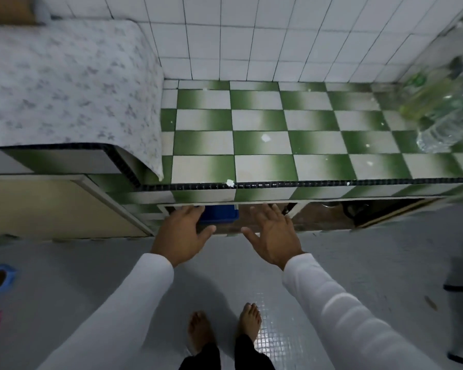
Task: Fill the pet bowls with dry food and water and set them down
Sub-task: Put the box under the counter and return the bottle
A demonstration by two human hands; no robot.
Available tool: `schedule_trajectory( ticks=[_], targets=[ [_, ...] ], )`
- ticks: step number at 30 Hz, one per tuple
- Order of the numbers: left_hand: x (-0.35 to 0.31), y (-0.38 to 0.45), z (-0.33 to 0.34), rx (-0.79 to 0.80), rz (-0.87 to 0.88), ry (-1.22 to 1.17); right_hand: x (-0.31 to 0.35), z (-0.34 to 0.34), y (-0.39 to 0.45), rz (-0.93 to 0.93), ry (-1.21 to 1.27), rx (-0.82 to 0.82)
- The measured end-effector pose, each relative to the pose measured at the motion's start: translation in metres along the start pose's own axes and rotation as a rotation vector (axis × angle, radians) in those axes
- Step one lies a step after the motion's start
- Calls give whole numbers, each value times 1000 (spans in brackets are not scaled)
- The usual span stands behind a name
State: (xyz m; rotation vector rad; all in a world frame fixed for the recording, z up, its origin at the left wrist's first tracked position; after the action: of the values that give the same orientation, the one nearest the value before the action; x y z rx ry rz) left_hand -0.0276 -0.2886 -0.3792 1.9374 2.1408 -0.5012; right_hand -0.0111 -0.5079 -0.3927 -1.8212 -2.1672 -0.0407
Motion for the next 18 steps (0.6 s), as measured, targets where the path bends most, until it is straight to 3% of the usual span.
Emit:
schedule_trajectory(
  ticks=[8, 18],
  targets=[
    [-52, 28, -85, -106, 149, 9, 5, -89, 2, 79, 13, -156],
    [-141, 54, -130, -154, 349, -45, -37, -188, -16, 205, -80, -320]
  ],
)
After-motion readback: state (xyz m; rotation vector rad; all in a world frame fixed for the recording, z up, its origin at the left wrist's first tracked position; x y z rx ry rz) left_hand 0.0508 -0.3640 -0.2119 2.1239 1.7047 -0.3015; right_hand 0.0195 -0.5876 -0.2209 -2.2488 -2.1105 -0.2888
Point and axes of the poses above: each hand's wrist, its own y-axis towards the middle knuckle, its own z-axis out of the palm, x = y × z, the point moved 10 cm from there along y, towards the middle knuckle, and after that the axes turned 12 degrees about -x, right-handed, at the moved point
